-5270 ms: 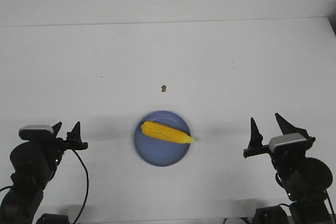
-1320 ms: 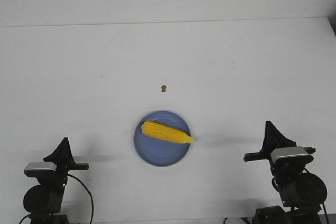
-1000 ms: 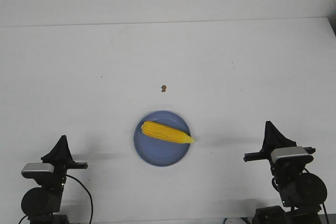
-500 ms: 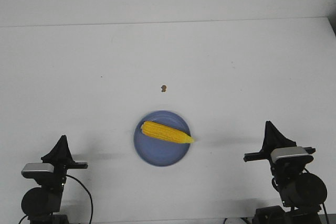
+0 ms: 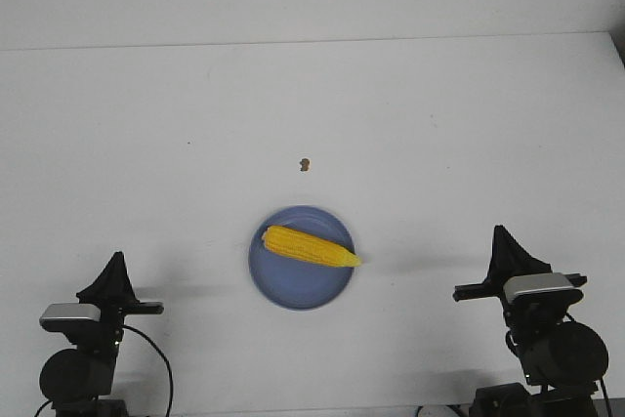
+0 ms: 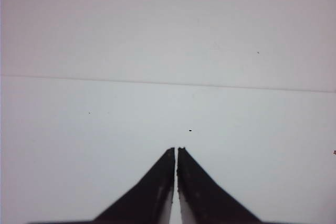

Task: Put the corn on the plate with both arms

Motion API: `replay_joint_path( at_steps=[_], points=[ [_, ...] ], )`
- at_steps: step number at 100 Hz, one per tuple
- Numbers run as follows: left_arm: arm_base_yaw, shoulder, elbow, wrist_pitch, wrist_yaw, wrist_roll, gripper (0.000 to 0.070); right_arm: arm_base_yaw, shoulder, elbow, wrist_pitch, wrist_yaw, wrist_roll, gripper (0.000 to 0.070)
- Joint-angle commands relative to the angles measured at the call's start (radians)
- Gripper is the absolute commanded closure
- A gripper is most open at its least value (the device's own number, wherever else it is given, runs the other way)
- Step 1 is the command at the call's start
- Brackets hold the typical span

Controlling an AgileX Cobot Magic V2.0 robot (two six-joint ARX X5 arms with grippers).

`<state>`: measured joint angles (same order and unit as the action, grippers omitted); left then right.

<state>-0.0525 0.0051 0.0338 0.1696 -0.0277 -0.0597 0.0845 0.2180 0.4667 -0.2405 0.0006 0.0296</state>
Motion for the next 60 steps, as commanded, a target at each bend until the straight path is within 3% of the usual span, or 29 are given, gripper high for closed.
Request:
replay_joint_path(
  at_steps=[1, 28, 60],
  points=[
    [0.002, -0.002, -0.02, 0.011, -0.002, 0.015, 0.0687, 0.001, -0.002, 0.01, 0.016, 0.0, -0.008, 0.0683],
    [0.002, -0.002, -0.02, 0.011, -0.002, 0.015, 0.0687, 0.001, -0.032, -0.018, 0.033, 0.003, -0.018, 0.0683],
    [0.002, -0.002, -0.02, 0.011, -0.002, 0.015, 0.0687, -0.004, -0.185, -0.192, 0.161, 0.003, -0.018, 0.0683]
  ],
)
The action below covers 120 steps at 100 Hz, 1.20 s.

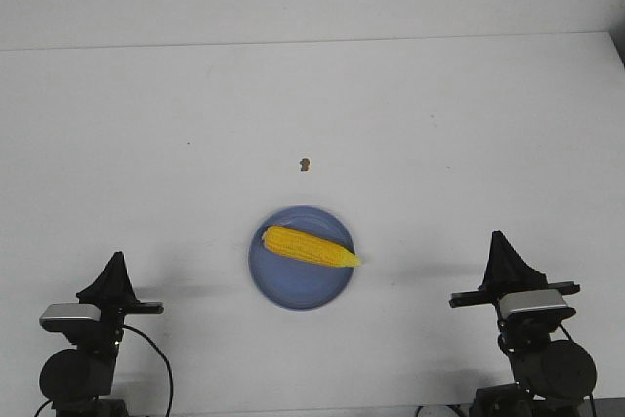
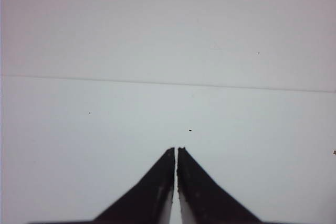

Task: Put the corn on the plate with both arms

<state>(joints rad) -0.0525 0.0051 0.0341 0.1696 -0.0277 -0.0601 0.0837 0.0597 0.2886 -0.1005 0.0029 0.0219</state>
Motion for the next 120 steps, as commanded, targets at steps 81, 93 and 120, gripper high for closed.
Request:
replay_joint_path(
  at_steps=[81, 93, 120],
  points=[
    [0.002, -0.002, -0.02, 0.011, -0.002, 0.015, 0.0687, -0.058, -0.058, -0.275, 0.273, -0.004, 0.051, 0.0683],
    [0.002, -0.002, -0.02, 0.011, -0.002, 0.015, 0.0687, -0.058, -0.058, -0.276, 0.269, -0.003, 0.055, 0.0683],
    [0.002, -0.002, -0.02, 0.011, -0.002, 0.015, 0.0687, -0.058, -0.058, -0.276, 0.28, -0.003, 0.054, 0.0683]
  ],
)
